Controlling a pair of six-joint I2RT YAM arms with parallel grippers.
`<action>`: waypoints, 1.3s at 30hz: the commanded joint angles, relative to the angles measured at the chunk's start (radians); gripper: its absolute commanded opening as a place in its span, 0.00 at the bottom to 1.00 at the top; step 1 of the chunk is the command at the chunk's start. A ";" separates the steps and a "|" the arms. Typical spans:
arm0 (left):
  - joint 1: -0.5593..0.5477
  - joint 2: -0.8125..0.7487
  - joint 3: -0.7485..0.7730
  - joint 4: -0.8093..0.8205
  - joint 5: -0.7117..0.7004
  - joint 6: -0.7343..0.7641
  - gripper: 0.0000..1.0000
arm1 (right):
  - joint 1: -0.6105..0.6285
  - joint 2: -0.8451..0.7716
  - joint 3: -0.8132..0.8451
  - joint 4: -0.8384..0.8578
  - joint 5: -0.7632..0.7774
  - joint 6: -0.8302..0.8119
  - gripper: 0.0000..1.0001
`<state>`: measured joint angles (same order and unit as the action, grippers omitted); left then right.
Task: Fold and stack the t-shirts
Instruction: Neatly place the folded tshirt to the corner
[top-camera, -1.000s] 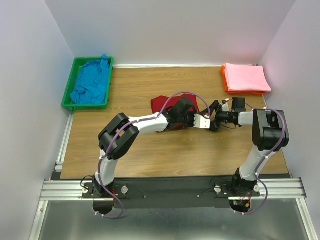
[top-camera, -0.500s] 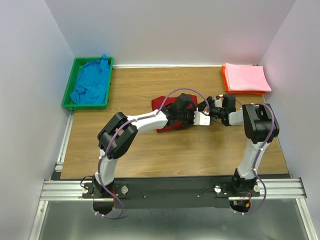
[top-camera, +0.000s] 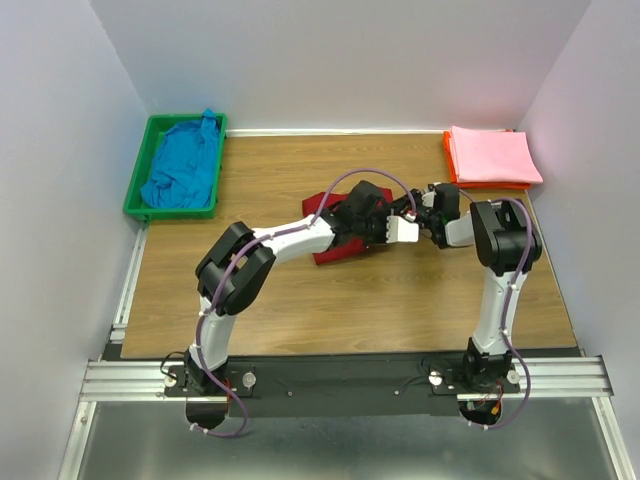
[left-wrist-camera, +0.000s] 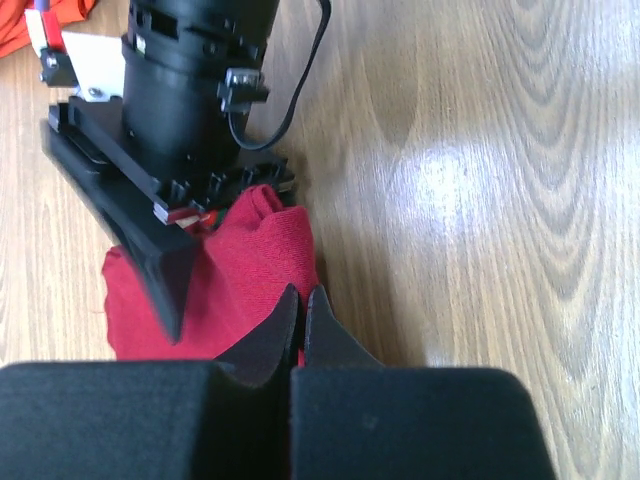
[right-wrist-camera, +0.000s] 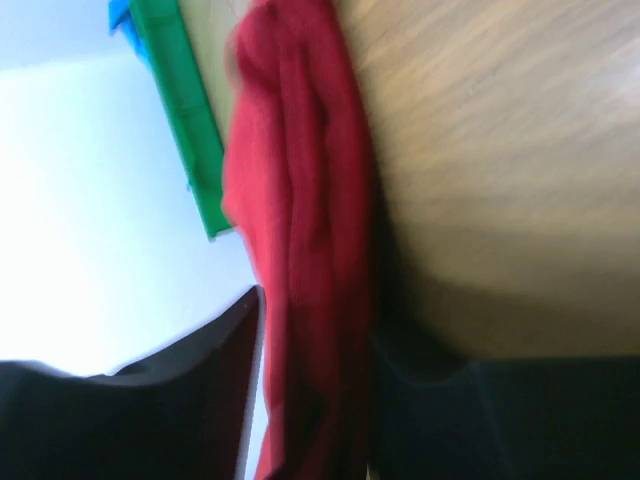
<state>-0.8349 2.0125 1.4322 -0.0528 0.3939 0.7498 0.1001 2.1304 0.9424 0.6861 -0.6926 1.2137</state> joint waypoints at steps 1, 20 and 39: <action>0.006 0.014 0.040 -0.010 0.043 -0.039 0.00 | 0.010 0.100 0.018 -0.126 0.150 -0.074 0.37; 0.088 -0.224 -0.183 -0.121 0.135 -0.305 0.82 | -0.039 -0.034 0.668 -0.999 0.419 -1.055 0.00; 0.089 -0.285 -0.294 -0.070 0.077 -0.336 0.89 | -0.096 0.051 1.157 -1.185 0.714 -1.488 0.00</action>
<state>-0.7475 1.7695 1.1587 -0.1513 0.4824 0.4252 0.0067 2.1612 2.0041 -0.4667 -0.0750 -0.1898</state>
